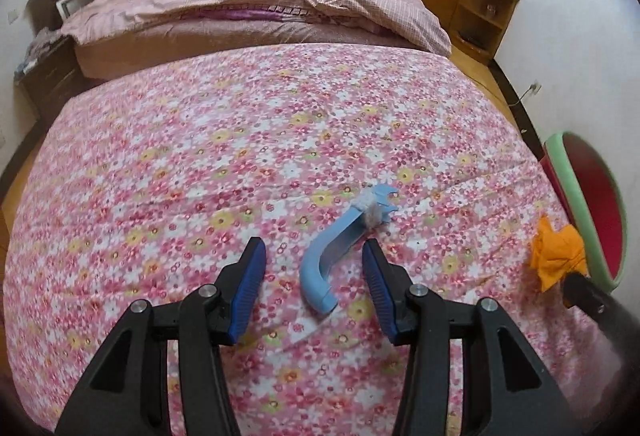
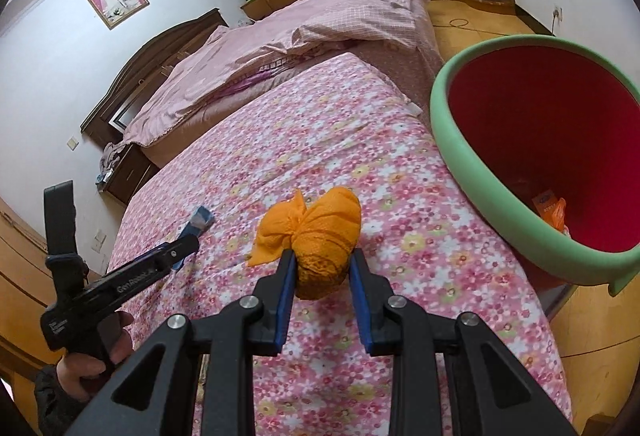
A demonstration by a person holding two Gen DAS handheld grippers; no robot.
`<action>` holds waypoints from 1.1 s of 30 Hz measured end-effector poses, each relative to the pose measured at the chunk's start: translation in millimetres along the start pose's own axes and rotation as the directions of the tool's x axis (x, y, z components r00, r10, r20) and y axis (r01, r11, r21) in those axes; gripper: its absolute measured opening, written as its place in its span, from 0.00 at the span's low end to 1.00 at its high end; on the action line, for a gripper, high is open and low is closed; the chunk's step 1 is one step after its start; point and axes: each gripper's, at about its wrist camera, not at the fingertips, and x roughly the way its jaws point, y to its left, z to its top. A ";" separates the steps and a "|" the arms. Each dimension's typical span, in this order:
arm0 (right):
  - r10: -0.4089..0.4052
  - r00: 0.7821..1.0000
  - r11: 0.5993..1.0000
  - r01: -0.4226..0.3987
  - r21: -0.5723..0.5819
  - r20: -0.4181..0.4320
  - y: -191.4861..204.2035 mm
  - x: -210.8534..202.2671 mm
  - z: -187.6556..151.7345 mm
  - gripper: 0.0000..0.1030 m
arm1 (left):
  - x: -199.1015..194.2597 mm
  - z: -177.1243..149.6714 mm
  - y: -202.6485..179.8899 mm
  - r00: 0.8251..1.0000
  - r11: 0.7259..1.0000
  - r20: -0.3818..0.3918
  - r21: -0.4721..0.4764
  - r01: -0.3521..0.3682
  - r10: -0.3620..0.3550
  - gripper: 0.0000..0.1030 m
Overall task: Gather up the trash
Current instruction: 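Grasp the light blue curved plastic piece with the left tool, then carry the orange bundle and blue plastic piece over the red bucket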
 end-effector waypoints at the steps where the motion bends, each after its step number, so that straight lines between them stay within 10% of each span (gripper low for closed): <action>1: 0.001 1.000 1.000 -0.001 0.004 -0.001 -1.4 0.4 0.1 0.28 | 0.7 0.2 -3.4 1.000 1.000 0.003 0.012 0.007 -0.007 0.43; 7: 0.005 1.000 1.000 -0.005 0.008 0.003 -3.4 -4.9 -2.4 0.28 | 2.1 0.9 -11.9 0.999 0.998 -0.001 0.052 0.047 -0.047 0.17; 33: -0.015 0.984 0.997 0.002 0.072 0.176 -41.5 -99.3 -4.5 0.28 | -106.2 -14.3 -90.2 0.962 0.968 0.116 0.090 0.236 -0.246 0.16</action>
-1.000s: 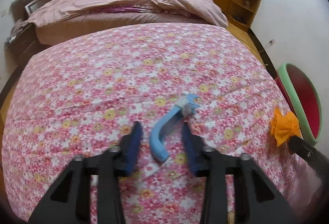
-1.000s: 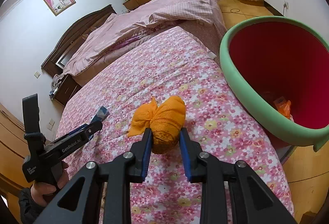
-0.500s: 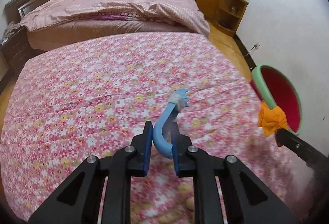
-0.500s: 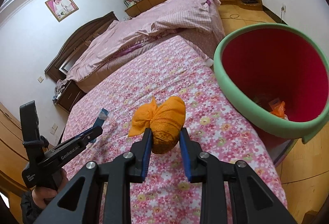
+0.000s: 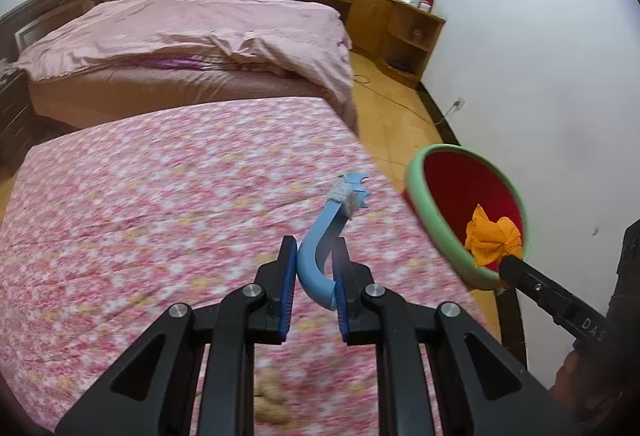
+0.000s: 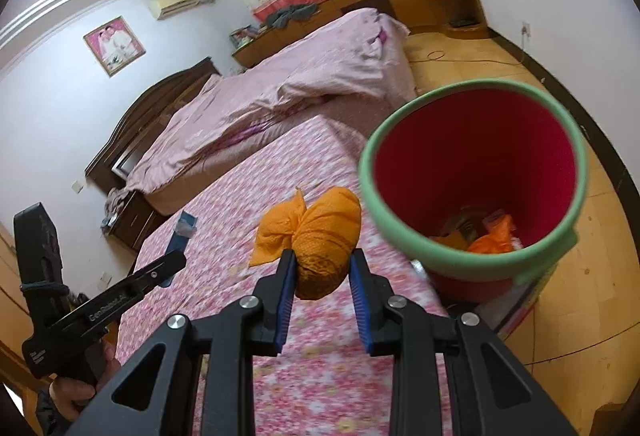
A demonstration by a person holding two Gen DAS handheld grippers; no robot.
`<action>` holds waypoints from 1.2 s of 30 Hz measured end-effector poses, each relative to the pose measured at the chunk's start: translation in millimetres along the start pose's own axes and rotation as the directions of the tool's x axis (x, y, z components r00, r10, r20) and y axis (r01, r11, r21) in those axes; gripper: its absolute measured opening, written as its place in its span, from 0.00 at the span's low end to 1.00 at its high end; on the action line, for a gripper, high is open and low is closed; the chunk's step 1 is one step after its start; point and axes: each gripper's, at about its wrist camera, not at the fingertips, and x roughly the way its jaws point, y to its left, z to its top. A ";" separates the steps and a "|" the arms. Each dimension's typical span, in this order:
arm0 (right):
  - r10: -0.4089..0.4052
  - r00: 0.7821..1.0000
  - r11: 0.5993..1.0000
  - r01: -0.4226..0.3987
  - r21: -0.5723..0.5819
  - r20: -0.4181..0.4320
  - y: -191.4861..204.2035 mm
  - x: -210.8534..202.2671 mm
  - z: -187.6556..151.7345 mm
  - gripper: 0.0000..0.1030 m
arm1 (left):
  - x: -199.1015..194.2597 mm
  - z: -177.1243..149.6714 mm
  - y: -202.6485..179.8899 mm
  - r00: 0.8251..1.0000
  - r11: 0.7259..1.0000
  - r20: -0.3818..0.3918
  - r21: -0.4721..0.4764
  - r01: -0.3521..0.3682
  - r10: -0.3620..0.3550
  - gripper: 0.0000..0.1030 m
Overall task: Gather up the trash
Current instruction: 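Carry the orange bundle and blue plastic piece over the red bucket, then open both tools over the bucket to drop the bundle and piece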
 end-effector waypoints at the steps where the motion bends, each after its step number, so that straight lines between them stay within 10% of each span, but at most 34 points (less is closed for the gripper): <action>1: -0.003 1.000 1.000 0.003 0.005 0.006 -3.2 -2.2 2.1 0.28 | 1.1 1.5 -7.2 1.000 1.000 0.002 0.009 0.006 -0.006 0.16; 31: -0.160 0.987 0.973 0.153 0.174 0.030 -148.9 2.4 41.6 0.31 | 132.4 19.9 -134.5 0.984 0.979 -0.157 0.169 0.113 -0.086 0.18; 36: -0.155 0.988 0.971 0.149 0.185 0.019 -151.2 8.3 42.3 0.46 | 131.4 21.8 -132.9 0.986 0.983 -0.148 0.157 0.093 -0.069 0.30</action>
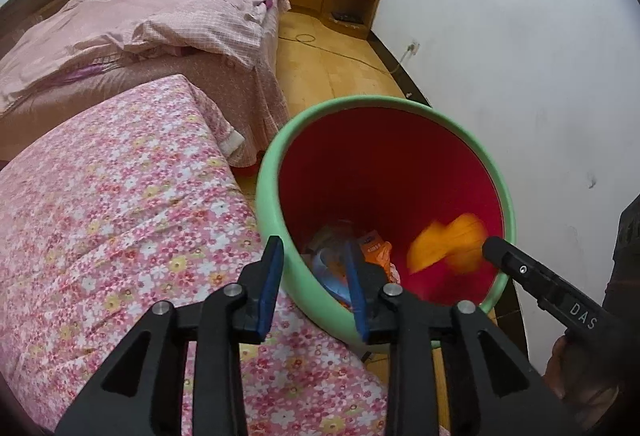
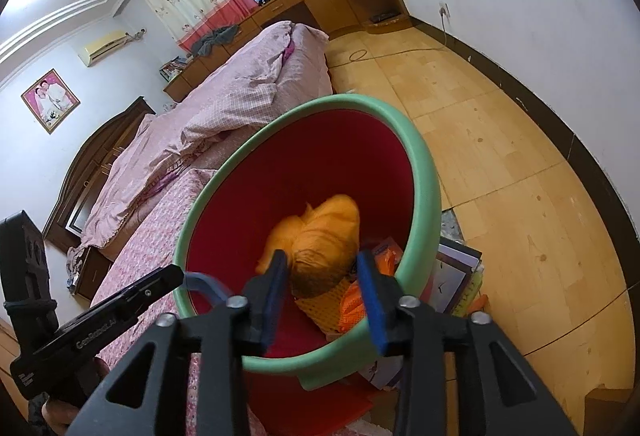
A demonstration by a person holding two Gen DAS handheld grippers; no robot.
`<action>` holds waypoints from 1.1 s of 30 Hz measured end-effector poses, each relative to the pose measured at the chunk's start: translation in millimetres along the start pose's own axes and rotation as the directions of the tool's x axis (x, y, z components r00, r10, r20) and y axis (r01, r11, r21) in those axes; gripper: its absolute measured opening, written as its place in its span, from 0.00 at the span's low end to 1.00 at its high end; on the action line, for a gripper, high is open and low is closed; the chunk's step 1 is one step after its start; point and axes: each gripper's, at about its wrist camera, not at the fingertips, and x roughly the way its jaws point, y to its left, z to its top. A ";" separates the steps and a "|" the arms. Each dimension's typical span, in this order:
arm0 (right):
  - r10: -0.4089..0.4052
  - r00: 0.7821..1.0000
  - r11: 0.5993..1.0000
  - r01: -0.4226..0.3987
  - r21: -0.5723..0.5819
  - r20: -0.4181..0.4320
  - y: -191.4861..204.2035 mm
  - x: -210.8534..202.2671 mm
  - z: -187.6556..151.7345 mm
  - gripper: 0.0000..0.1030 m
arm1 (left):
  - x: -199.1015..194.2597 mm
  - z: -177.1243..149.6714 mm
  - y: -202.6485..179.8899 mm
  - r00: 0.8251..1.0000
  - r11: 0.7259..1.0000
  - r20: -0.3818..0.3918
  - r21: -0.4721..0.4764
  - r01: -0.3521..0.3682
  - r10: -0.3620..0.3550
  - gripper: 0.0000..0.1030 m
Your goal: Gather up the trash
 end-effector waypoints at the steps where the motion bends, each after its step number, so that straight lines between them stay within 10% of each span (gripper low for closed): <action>1: 0.002 1.000 1.000 -0.002 0.002 -0.002 -0.4 0.5 -0.1 0.48 | -2.5 0.0 1.1 1.000 1.000 0.003 -0.006 -0.002 0.002 0.30; 33: 0.124 0.992 0.969 -0.114 -0.218 0.030 108.3 -90.2 -64.8 0.87 | -171.7 -91.2 81.0 0.964 0.960 0.144 -0.203 -0.192 0.223 0.39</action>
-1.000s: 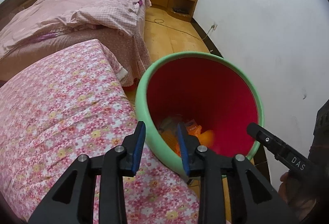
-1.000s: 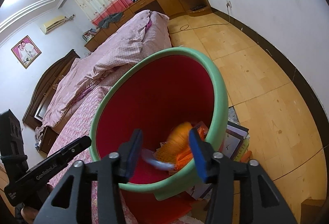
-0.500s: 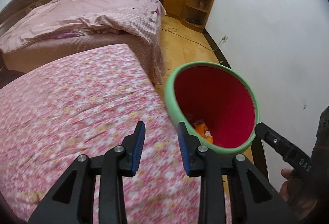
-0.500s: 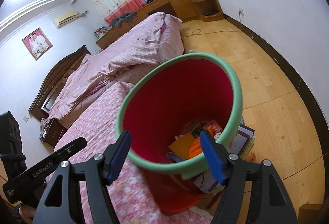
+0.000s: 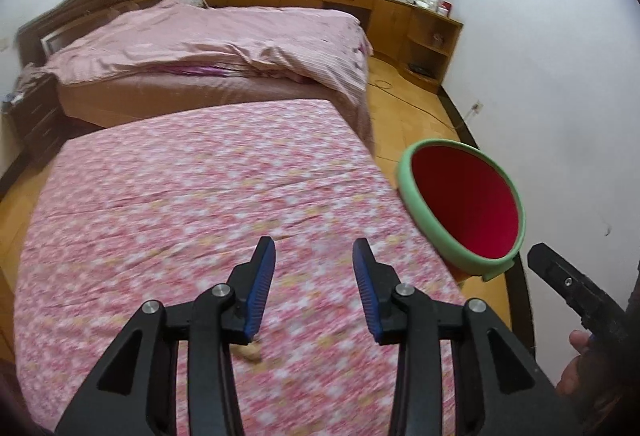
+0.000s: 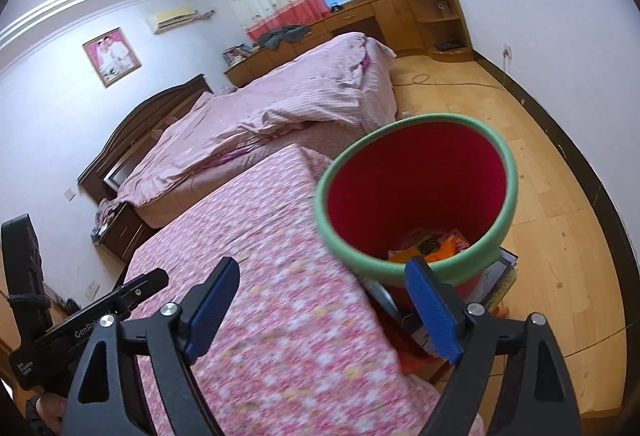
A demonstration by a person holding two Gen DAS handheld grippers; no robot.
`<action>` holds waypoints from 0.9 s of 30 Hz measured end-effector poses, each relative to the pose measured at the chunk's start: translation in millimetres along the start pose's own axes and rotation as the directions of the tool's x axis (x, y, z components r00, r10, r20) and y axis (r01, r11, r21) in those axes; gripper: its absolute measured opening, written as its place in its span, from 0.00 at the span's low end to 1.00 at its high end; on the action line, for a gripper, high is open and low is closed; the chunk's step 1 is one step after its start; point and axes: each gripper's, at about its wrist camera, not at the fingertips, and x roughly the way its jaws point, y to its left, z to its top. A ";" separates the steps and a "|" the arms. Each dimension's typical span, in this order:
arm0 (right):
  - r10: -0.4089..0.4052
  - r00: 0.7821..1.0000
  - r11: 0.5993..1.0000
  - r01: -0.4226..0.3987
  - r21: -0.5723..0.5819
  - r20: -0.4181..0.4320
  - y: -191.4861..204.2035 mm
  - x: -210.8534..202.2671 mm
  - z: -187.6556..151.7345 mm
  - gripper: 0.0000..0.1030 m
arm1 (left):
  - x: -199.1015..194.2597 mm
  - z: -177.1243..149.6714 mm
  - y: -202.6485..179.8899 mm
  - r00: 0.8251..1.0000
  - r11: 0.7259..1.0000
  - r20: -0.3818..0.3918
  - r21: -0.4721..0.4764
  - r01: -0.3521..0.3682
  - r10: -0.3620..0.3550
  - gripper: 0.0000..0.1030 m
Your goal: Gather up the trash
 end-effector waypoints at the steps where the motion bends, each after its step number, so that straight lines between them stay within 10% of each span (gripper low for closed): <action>1: 0.000 1.000 1.000 0.000 -0.008 0.006 6.5 -2.2 -3.3 0.88 | -6.2 -2.6 5.3 1.000 1.000 0.009 -0.004 -0.012 0.012 0.39; 27: 0.001 0.996 0.974 0.020 -0.224 0.093 105.5 -25.6 -70.7 1.00 | -77.6 -66.6 77.0 0.968 0.968 0.114 -0.139 -0.207 0.224 0.51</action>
